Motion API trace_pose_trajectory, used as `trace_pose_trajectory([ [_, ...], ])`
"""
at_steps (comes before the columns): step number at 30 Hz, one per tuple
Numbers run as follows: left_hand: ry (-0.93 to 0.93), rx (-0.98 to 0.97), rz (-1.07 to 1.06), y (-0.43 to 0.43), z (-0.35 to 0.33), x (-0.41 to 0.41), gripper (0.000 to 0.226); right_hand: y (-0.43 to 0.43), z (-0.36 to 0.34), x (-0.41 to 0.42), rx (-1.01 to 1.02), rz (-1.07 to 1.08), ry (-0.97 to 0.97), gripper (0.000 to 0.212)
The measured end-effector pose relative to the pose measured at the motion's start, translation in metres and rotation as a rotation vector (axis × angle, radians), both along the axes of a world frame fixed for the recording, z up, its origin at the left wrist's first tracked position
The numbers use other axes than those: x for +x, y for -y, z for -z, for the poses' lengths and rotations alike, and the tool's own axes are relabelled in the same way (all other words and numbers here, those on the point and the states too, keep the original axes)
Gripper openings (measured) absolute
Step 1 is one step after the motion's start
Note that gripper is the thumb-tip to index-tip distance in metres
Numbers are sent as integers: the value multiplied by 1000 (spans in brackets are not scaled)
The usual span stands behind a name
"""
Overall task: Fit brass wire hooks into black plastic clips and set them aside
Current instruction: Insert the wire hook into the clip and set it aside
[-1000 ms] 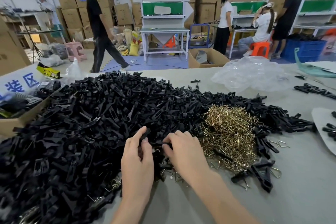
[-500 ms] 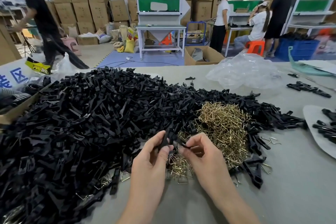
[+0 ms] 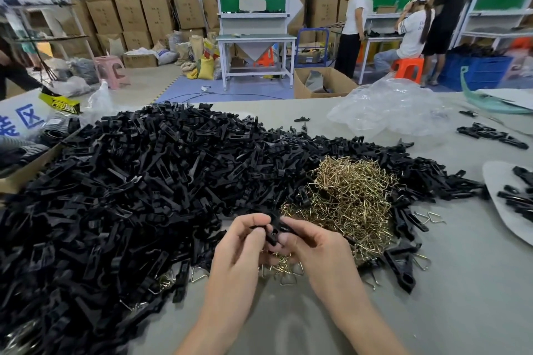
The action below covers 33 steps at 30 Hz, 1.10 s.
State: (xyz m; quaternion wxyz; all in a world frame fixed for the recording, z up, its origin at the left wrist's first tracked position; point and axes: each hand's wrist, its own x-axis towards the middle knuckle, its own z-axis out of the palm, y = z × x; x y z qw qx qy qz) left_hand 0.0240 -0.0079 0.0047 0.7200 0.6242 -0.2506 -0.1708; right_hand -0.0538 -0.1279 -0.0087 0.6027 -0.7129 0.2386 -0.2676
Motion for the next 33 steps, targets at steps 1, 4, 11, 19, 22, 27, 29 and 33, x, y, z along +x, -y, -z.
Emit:
trace_pose_trajectory([
  [1, 17, 10, 0, 1, 0, -1, 35, 0, 1, 0, -21, 15, -4, 28],
  [4, 76, 58, -24, 4, 1, -2, 42, -2, 4, -2, -138, 55, 10, 29],
  [11, 124, 124, -133, 1, -1, 1, 32, -14, 0, -2, -378, 38, -7, 34],
  [19, 244, 169, -104, -1, -4, 0, 43, -9, -5, 1, 53, -17, 110, 16],
  [22, 199, 118, -96, -1, -3, 1, 38, -8, -7, 0, 109, -60, 132, 25],
  [27, 204, 108, -79, -1, -3, 2, 33, -8, -8, 1, 121, -65, 149, 24],
  [29, 207, 113, -87, -1, -3, 2, 34, -8, -8, 2, 119, -60, 150, 24],
  [33, 228, 117, -106, -1, -5, 2, 33, -7, -8, 2, 145, -62, 159, 24],
])
